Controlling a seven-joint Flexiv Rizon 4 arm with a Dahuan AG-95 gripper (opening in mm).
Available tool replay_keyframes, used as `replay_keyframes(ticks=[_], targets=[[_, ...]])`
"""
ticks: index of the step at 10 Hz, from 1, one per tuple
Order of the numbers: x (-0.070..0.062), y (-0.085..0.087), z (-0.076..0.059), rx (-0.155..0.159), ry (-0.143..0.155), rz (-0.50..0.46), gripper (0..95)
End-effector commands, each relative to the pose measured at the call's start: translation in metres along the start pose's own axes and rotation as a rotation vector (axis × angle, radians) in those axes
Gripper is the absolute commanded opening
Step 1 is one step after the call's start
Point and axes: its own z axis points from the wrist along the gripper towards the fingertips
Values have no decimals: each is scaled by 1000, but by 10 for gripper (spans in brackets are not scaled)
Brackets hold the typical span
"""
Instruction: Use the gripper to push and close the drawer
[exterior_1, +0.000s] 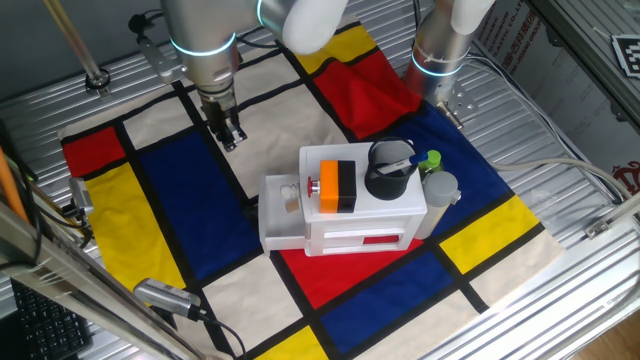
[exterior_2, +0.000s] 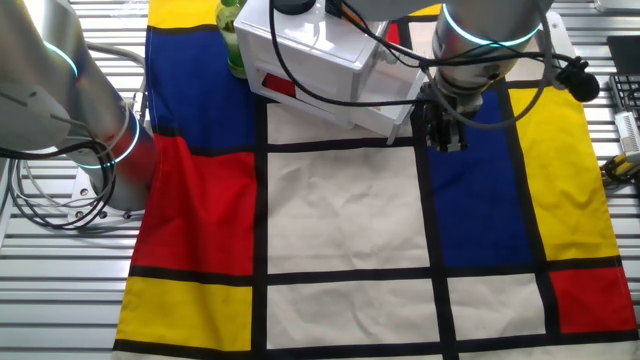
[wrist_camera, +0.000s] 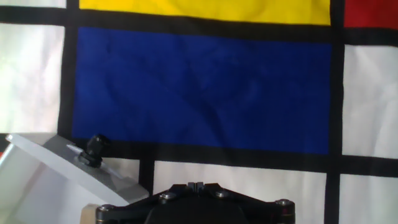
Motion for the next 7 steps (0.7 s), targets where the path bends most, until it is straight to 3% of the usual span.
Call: replay_keyframes(ticks=[1, 4, 7], targets=[[-2, 0, 1, -3, 2, -3, 0], [-5, 0, 2, -3, 4, -17, 0], [-41, 2, 15, 0, 12, -17, 0]])
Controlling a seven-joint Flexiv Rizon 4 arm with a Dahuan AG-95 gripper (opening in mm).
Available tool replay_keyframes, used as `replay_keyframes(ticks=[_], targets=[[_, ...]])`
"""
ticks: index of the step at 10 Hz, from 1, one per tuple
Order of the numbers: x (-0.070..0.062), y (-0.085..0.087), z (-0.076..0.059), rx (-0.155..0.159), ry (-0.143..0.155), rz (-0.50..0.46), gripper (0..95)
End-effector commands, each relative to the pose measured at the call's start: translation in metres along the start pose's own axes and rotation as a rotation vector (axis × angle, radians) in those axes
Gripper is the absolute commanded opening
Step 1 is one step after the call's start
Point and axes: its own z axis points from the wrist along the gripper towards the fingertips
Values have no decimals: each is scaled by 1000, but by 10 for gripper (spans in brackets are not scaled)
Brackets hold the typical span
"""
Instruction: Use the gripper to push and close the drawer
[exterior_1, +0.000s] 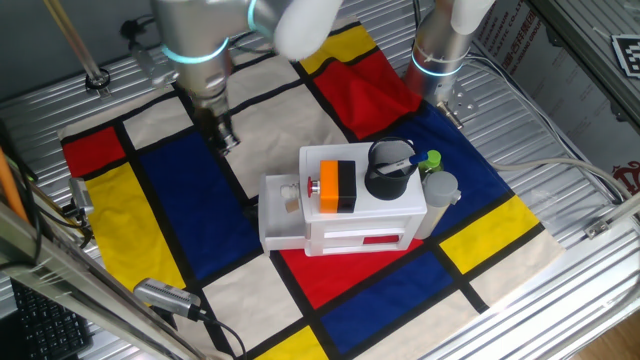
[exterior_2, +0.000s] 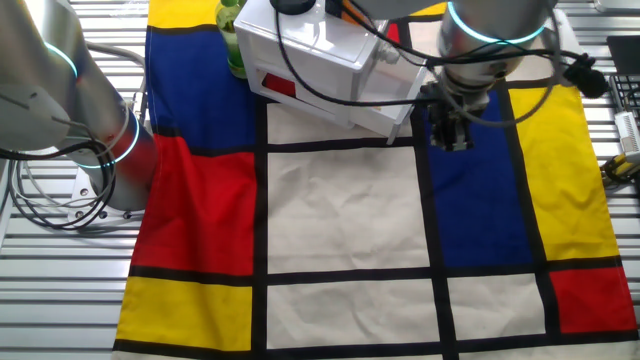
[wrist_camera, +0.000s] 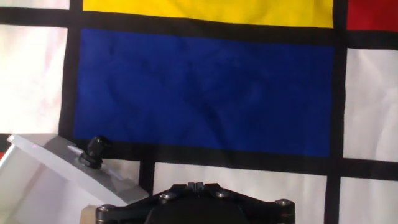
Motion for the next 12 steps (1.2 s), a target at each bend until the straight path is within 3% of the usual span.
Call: replay_keyframes(ticks=[1, 7, 8, 12], targets=[[-16, 2, 6, -6, 6, 2, 0], [-26, 20, 41, -2, -5, 20, 0], [-33, 24, 50, -1, -7, 20, 0], [-43, 35, 52, -3, -4, 29, 0]])
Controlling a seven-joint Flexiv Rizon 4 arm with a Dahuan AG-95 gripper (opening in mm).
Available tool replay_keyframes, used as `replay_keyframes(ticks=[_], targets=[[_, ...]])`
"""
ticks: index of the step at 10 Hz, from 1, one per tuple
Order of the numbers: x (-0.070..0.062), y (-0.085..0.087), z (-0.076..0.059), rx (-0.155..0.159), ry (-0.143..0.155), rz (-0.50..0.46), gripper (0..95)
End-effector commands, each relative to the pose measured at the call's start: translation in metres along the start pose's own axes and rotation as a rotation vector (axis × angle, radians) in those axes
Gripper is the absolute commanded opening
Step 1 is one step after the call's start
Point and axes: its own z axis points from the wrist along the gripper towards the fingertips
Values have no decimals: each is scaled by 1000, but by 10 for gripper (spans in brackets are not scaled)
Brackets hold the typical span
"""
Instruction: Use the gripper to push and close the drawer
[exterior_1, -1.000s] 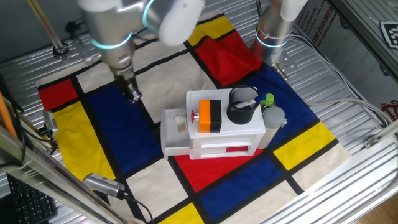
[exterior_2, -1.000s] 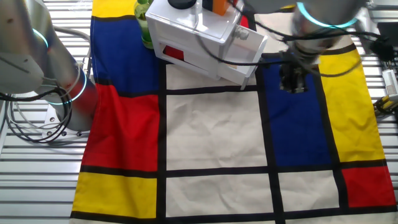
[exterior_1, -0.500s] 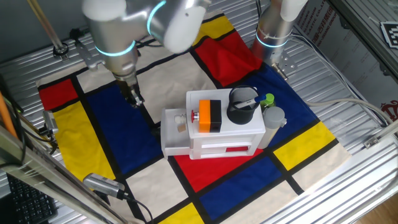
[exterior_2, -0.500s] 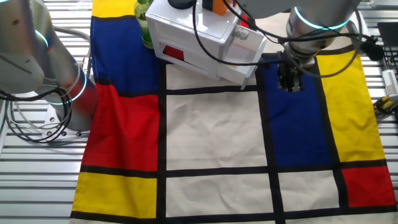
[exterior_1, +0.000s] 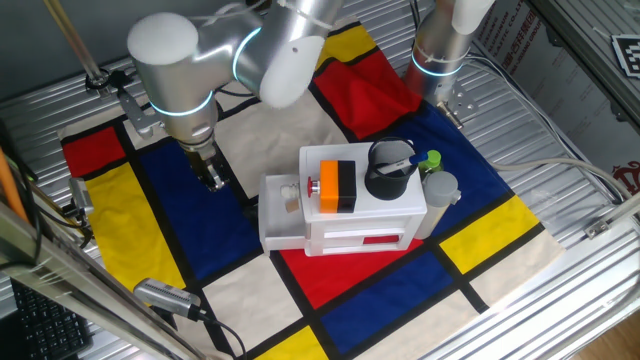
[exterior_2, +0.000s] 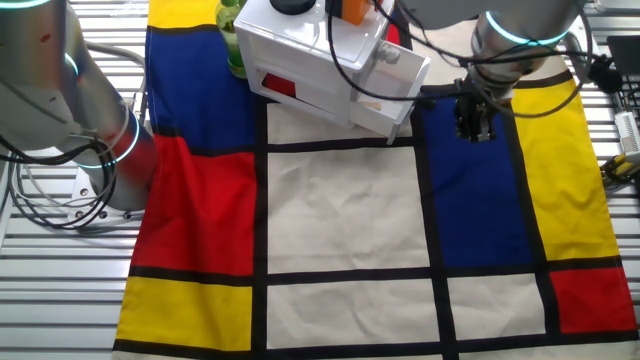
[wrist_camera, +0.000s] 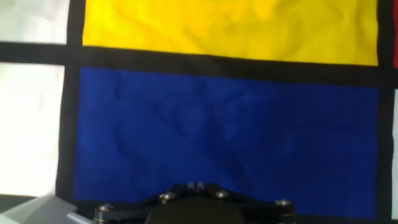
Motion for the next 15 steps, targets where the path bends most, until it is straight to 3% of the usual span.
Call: replay_keyframes(ticks=[1, 9, 15], targets=[[-1, 4, 4, -1, -4, 4, 0], [-4, 30, 19, 0, -5, 17, 0], [-11, 39, 23, 0, -4, 20, 0]])
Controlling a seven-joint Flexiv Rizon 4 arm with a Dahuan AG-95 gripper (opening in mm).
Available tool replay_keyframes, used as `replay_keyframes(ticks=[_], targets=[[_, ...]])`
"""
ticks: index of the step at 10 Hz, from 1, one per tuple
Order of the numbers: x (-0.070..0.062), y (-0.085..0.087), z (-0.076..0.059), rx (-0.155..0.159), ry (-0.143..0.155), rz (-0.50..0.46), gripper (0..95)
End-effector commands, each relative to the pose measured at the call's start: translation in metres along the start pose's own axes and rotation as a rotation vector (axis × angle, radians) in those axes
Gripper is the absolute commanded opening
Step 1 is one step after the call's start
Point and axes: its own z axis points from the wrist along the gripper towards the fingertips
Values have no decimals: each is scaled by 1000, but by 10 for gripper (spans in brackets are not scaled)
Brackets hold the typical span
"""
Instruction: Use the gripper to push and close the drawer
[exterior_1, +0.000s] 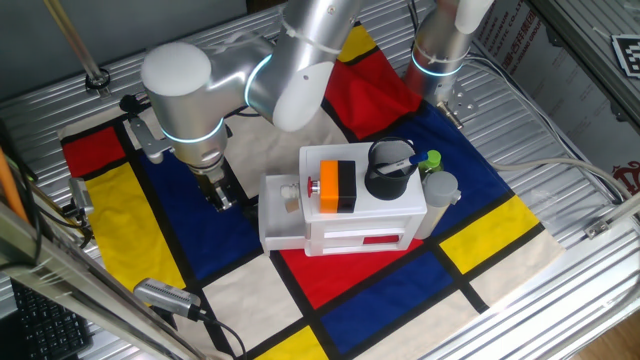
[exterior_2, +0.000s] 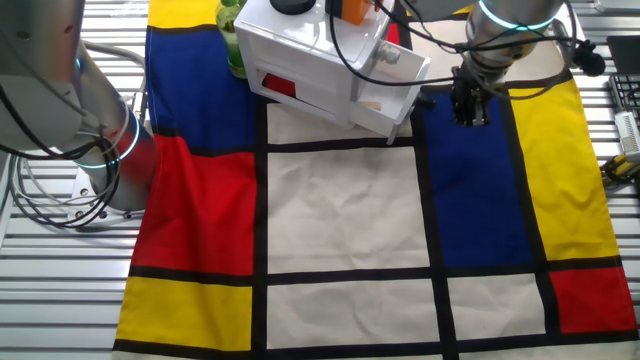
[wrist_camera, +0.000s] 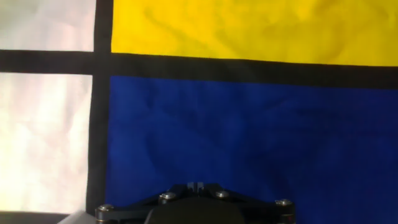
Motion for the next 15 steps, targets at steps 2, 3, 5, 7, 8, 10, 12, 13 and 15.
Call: replay_keyframes(ticks=[2, 3, 5, 7, 8, 10, 12, 13, 15], targets=[[-1, 3, 1, -1, -1, 3, 0], [-1, 4, 2, 0, -1, 3, 0], [-3, 10, 6, 0, -2, 6, 0], [-3, 15, 8, -1, -1, 10, 0], [-3, 15, 9, -2, -1, 9, 0], [-3, 16, 10, -3, 1, 8, 0], [-3, 17, 11, -5, 1, 8, 0], [-3, 17, 11, -6, 2, 7, 0], [-2, 17, 13, -7, 3, 7, 0]])
